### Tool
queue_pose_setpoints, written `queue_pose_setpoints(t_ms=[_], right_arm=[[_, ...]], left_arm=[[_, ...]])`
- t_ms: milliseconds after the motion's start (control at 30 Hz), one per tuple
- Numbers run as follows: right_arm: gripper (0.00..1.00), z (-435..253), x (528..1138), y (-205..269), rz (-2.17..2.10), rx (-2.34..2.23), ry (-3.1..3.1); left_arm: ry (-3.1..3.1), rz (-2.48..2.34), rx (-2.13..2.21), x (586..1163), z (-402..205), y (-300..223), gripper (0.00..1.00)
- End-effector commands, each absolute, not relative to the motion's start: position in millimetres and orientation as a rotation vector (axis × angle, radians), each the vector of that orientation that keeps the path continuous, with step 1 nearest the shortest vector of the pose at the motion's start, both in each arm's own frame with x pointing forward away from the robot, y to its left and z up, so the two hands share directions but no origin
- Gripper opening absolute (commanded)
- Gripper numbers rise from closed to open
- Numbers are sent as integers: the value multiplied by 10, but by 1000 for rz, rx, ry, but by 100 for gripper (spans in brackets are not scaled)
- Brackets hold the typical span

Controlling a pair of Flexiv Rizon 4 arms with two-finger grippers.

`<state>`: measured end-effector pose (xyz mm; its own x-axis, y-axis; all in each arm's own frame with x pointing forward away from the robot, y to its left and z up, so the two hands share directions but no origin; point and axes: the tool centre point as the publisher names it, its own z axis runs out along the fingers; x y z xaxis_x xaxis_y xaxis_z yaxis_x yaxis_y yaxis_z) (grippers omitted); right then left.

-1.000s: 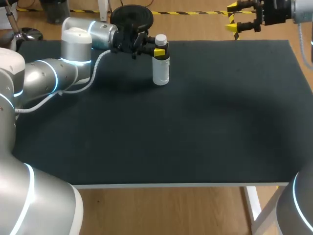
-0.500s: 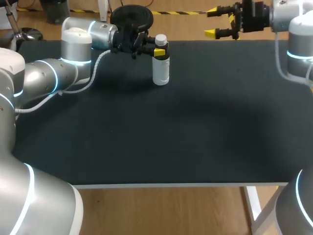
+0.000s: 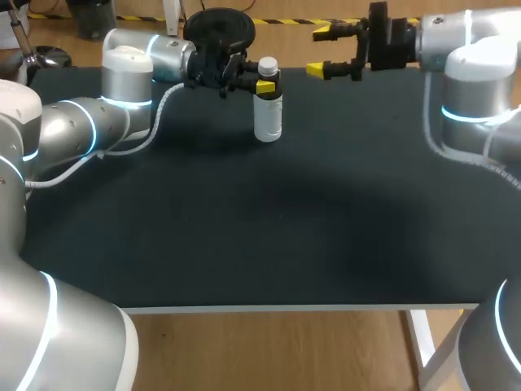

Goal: Unscrew the bottle cap

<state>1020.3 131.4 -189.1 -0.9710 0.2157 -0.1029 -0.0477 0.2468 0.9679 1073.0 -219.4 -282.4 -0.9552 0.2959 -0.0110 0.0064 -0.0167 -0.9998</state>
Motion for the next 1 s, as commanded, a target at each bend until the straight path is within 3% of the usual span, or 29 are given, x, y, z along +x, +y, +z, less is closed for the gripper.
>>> queue_pose_setpoints(t_ms=[33, 1000], right_arm=[[100, -1958, 10129, 1436, 1745, 265, 2258], [100, -2116, 10184, 1582, 1781, 409, 2203]], left_arm=[[-1956, 1997, -456, 10809, -2858, -2207, 0], [-1956, 1997, -456, 10809, -2858, -2207, 0]])
